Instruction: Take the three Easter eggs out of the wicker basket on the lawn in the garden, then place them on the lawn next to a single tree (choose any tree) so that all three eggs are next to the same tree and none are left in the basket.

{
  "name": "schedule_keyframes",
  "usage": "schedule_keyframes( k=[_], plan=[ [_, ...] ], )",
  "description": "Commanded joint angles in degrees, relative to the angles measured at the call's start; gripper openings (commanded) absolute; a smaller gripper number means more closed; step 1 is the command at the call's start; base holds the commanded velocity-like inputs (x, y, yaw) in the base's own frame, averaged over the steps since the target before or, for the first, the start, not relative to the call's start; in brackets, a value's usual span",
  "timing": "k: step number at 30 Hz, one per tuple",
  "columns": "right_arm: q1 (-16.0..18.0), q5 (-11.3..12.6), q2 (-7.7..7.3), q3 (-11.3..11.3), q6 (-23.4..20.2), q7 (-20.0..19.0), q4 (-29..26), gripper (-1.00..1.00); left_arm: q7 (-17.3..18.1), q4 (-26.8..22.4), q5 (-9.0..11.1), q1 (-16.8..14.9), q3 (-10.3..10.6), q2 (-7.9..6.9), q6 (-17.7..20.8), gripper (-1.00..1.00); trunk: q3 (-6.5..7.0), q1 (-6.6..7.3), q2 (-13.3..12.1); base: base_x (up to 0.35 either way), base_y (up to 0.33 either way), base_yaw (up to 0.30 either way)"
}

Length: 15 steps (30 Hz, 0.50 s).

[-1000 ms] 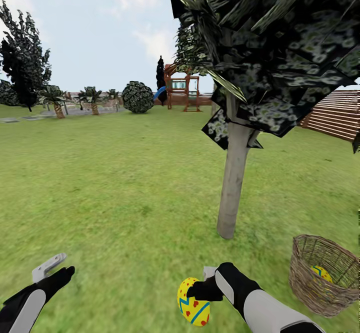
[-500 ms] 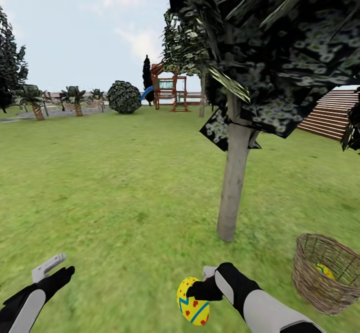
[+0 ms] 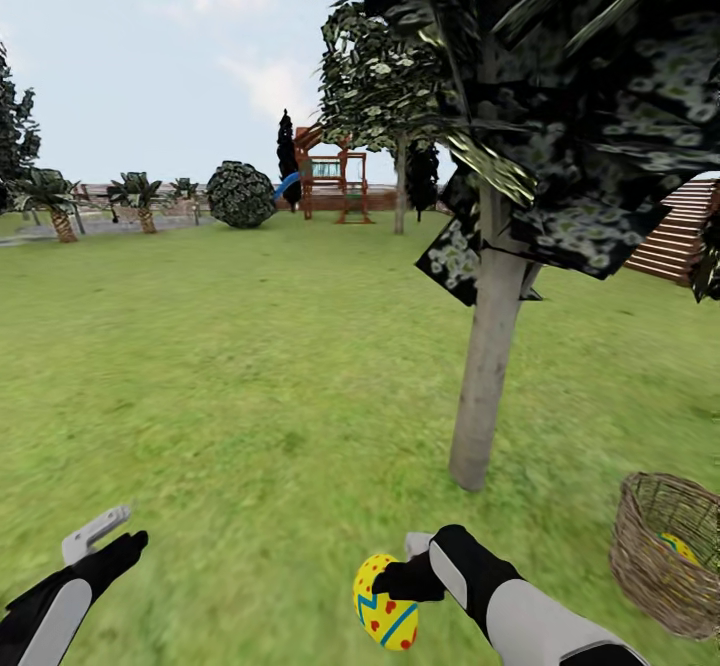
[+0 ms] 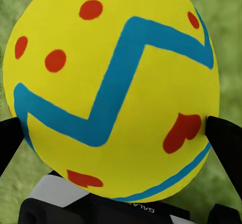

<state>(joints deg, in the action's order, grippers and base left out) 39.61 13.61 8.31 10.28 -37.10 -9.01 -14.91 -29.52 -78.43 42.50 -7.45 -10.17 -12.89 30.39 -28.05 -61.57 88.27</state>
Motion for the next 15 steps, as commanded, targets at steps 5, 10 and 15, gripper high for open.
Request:
schedule_keyframes(
  k=[5,10,15],
  plan=[
    [0.04,0.54,-0.04,0.44,-0.21,-0.08,-0.03,-1.00,-0.45,-0.11,0.50,-0.02,-0.02,-0.03,-0.23,1.00,-0.07,-0.02,0.04,0.225,0.256,-0.275],
    [0.03,0.54,0.04,0.44,-0.23,-0.27,-0.03,-1.00,-0.45,-0.14,0.58,-0.02,-0.03,-0.03,-0.32,1.00,-0.07,-0.02,0.04,0.229,0.244,-0.286],
    [0.03,0.54,0.04,0.50,-0.20,-0.38,-0.03,-1.00,-0.45,-0.13,0.57,-0.02,-0.03,-0.03,-0.32,1.00,-0.07,-0.02,0.04,0.229,0.206,-0.118]
  ],
)
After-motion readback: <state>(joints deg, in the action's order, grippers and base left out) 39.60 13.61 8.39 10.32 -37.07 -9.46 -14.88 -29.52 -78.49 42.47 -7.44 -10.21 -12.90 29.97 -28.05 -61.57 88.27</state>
